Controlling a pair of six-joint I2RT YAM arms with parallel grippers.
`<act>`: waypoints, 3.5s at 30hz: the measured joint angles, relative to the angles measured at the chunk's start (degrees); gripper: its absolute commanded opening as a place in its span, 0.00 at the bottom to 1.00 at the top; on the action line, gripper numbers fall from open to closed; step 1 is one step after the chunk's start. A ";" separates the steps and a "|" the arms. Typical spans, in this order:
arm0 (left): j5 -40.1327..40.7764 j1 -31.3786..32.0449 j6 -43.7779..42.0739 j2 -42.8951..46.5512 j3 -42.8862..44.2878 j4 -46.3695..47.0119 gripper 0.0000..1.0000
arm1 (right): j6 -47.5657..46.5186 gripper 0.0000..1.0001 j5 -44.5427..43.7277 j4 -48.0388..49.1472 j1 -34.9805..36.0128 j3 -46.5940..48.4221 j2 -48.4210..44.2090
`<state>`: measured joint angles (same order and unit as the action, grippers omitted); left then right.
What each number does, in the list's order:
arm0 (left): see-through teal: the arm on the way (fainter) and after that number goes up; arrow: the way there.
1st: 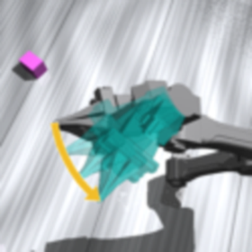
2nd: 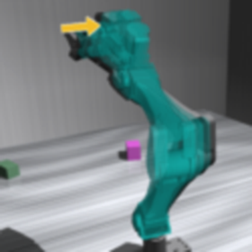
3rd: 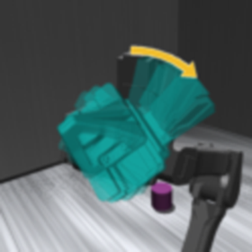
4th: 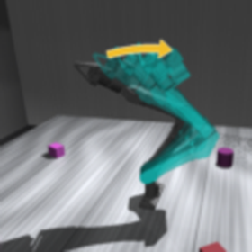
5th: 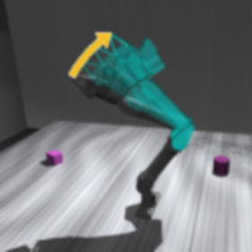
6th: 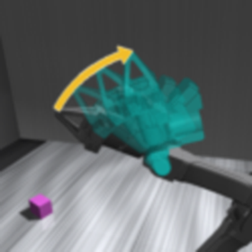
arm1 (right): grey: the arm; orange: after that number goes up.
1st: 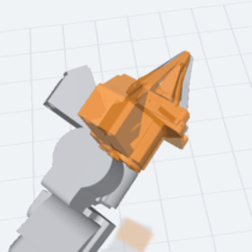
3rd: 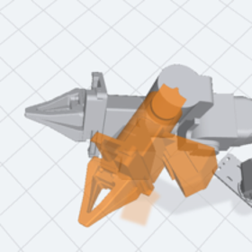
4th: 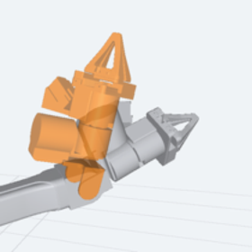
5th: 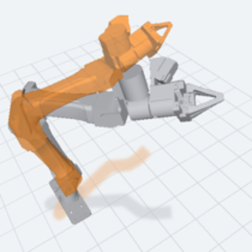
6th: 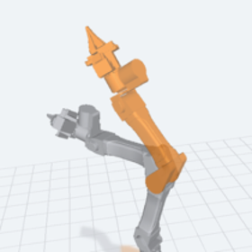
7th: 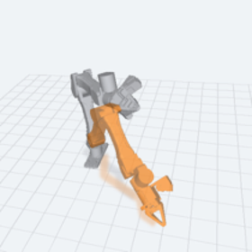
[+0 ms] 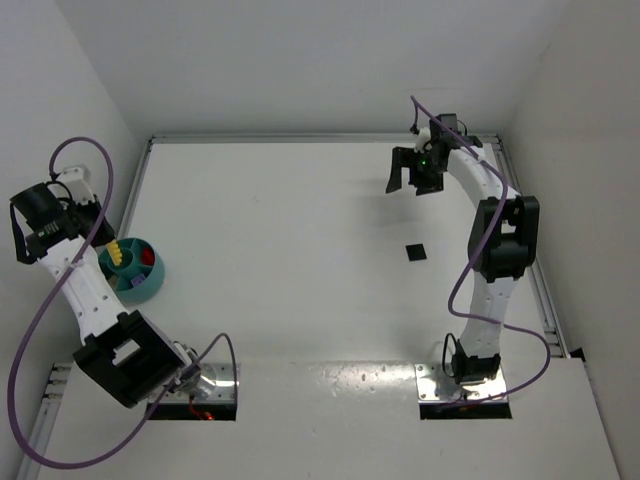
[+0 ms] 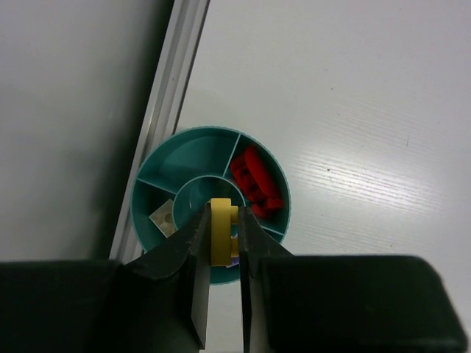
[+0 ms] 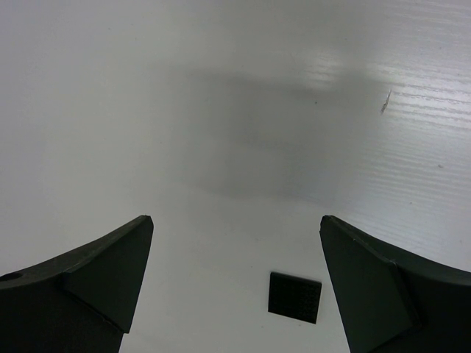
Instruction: Sort the legos into containers by color
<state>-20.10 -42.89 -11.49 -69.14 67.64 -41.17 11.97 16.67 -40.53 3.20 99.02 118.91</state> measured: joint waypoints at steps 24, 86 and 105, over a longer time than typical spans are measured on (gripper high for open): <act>-2.29 0.00 -0.26 -3.19 -5.25 6.05 0.61 | -9.81 0.92 -5.14 -1.16 -0.59 -1.09 -0.61; -10.58 53.92 -7.63 -29.68 24.87 -5.73 0.62 | -98.57 0.42 -2.80 -12.70 -27.78 -24.35 -3.89; -29.09 46.66 10.73 -24.06 14.71 3.67 0.66 | -70.01 0.07 24.15 -2.91 -5.57 -25.64 -23.56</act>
<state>-49.19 3.77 -0.75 -93.21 82.35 -37.50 -58.04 40.82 -43.44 -2.37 73.38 95.35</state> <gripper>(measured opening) 0.658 0.362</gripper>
